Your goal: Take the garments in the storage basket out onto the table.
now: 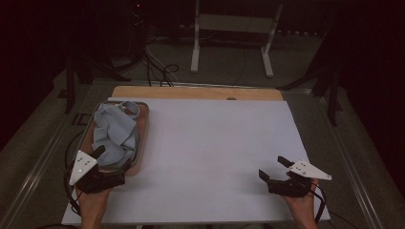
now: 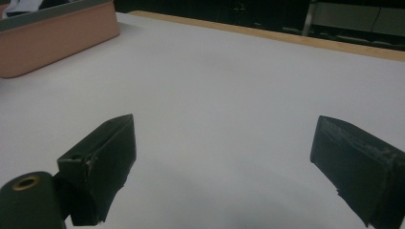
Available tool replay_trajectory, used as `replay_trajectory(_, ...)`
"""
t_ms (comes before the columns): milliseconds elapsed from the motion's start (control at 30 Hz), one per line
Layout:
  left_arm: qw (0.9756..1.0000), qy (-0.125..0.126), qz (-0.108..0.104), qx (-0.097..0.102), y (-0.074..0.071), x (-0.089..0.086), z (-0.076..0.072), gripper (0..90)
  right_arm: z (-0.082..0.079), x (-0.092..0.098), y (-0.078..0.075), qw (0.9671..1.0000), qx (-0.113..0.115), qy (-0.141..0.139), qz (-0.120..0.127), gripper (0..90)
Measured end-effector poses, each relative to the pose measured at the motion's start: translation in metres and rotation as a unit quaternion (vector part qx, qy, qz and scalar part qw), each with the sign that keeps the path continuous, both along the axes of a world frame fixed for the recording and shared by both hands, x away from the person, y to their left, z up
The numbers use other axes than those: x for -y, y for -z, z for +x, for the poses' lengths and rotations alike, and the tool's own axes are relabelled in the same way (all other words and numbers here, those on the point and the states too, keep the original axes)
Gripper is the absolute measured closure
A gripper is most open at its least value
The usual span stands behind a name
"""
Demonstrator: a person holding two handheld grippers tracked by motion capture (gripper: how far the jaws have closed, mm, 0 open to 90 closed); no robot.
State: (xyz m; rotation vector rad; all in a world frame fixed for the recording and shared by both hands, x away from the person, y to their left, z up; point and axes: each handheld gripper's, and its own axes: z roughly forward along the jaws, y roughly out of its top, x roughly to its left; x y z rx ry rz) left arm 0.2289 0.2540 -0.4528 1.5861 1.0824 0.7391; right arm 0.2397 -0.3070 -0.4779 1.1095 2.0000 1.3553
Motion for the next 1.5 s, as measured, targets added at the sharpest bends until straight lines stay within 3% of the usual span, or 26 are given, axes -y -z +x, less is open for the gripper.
replay_trajectory(233,0.9999,-0.010,0.001,-0.003,0.000,-0.001,-0.002,0.4,-0.002,-0.004,0.000,0.9999,0.004,-0.009,-0.006,8.4)
replay_trajectory(467,0.9993,-0.027,0.010,0.022,-0.008,-0.003,-0.007,0.2,-0.004,-0.004,0.001,0.9998,-0.002,-0.012,-0.018,8.4)
replay_trajectory(867,0.9993,0.000,-0.009,0.037,-0.017,-0.005,-0.003,0.2,-0.003,0.004,0.004,0.9998,-0.015,-0.002,-0.016,8.4)
replay_trajectory(1133,0.9997,0.005,-0.018,0.014,-0.026,-0.008,0.004,0.2,-0.002,0.004,0.005,0.9998,-0.016,0.006,-0.013,8.4)
replay_trajectory(1167,0.9998,0.002,-0.022,0.004,-0.030,-0.010,0.007,0.2,-0.002,0.004,0.005,0.9998,-0.016,0.007,-0.011,8.4)
replay_trajectory(1333,0.9997,-0.008,-0.025,-0.002,-0.035,-0.017,0.013,0.3,0.001,0.004,0.007,0.9998,-0.017,0.006,-0.013,8.4)
replay_trajectory(1500,0.9998,-0.015,-0.012,-0.010,-0.039,-0.021,0.019,0.2,0.001,0.004,0.007,0.9997,-0.015,0.009,-0.014,8.4)
